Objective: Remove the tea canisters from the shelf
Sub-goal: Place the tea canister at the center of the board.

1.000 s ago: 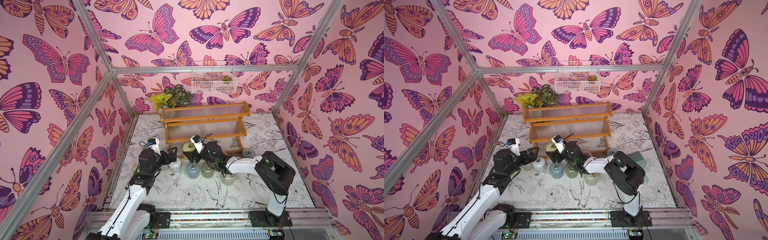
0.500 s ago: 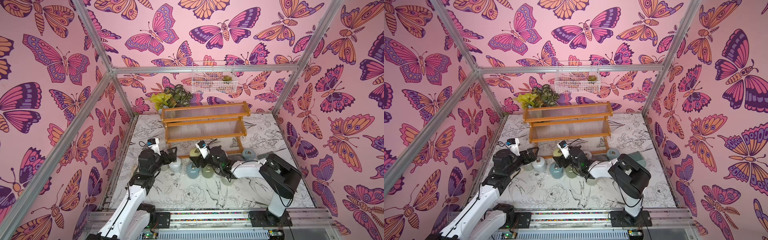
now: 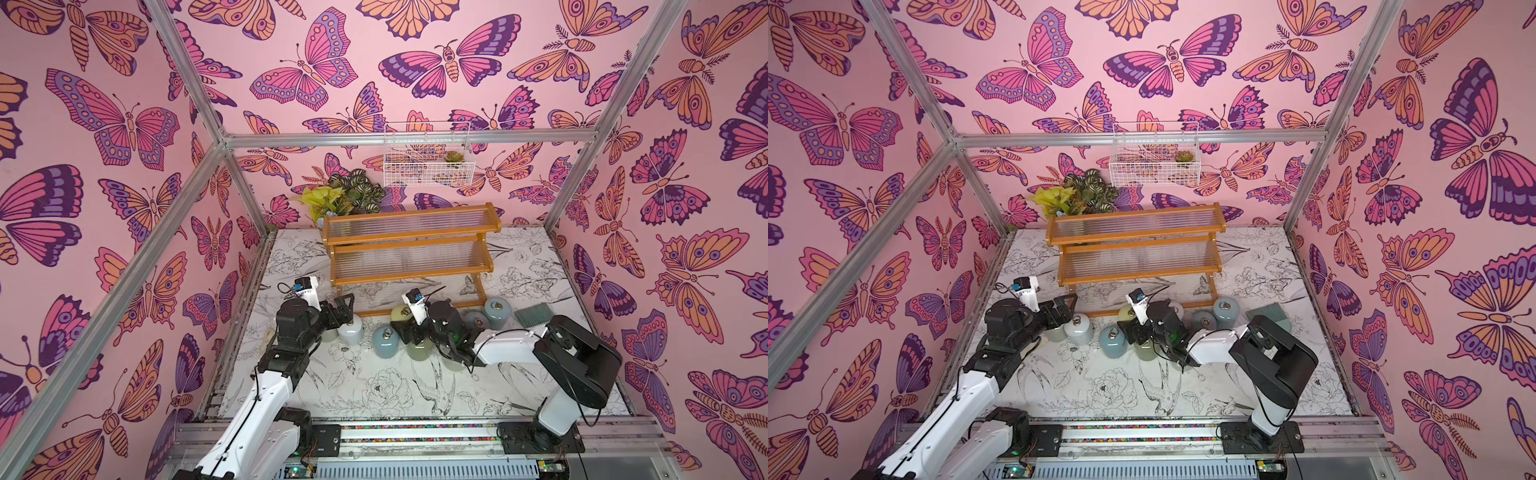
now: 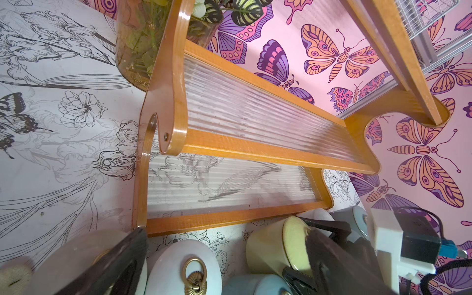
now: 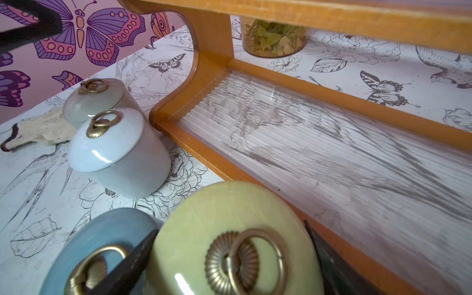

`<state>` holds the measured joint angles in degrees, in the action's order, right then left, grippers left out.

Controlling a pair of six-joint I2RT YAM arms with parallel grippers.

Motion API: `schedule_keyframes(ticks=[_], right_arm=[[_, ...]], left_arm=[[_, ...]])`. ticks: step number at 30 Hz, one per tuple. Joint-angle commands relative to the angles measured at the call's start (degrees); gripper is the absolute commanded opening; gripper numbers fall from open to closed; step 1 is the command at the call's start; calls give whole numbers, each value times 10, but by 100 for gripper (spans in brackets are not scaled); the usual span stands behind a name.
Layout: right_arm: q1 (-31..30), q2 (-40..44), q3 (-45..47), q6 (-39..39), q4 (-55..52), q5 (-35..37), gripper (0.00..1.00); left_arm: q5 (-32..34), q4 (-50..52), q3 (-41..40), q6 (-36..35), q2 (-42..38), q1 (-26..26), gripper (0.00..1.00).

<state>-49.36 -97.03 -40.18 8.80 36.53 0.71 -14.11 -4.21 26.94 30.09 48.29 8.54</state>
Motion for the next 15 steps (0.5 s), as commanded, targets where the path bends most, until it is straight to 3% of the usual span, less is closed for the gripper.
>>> schedule_keyframes(ticks=[1,15], right_arm=[[-3,19,3,17,9,15,80],[-2,-2,-75,-9,-111,98,82]], left_arm=[[-2,12,-8,-3,-8,-4,100],[3,12,-13,-2,-10,-4,100]])
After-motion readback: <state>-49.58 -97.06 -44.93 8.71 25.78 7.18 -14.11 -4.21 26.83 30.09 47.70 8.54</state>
